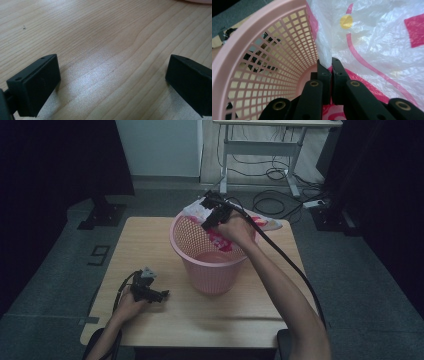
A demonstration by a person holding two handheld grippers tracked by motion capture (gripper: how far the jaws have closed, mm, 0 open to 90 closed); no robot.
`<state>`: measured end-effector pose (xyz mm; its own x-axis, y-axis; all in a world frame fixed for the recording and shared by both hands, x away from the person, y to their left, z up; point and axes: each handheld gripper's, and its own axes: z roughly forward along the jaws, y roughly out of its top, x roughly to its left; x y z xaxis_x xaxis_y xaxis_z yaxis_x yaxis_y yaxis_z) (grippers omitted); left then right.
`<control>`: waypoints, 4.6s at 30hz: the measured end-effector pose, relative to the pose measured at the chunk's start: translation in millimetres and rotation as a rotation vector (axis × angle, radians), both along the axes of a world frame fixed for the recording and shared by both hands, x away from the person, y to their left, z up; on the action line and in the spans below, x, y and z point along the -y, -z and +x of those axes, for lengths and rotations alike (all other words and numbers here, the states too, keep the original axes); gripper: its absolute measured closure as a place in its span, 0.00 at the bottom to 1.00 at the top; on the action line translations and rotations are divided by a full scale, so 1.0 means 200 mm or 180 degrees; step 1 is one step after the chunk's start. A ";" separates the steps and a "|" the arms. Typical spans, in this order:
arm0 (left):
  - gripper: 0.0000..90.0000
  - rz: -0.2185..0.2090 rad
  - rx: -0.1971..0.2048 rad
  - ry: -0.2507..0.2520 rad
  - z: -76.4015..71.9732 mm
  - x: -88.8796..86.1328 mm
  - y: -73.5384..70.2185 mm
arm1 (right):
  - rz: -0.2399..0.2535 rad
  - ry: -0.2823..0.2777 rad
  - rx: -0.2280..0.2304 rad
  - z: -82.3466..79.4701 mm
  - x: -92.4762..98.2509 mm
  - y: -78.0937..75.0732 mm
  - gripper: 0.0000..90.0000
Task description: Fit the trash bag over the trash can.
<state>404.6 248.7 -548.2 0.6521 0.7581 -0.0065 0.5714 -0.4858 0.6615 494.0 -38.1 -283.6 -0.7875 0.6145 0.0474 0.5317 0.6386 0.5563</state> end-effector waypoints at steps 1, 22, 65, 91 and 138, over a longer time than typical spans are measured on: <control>0.00 -0.0001 -0.0001 0.0001 0.00 0.00 0.00 | 0.0012 -0.0017 -0.0037 0.00 -0.02 0.02 0.97; 0.00 0.0000 0.0000 -0.0001 0.00 0.00 0.00 | 0.0018 -0.0388 -0.0290 0.03 -0.15 0.21 0.46; 0.00 0.0001 0.0000 -0.0001 0.00 0.00 0.00 | -0.0450 0.0576 0.0893 0.17 0.41 -0.12 0.99; 0.00 0.0002 0.0001 0.0000 0.00 0.00 0.00 | -0.0223 0.0225 0.0269 0.09 0.20 0.00 0.91; 0.00 0.0004 -0.0001 0.0019 0.00 0.00 0.00 | -0.0871 0.0613 0.0472 0.15 0.51 0.04 0.57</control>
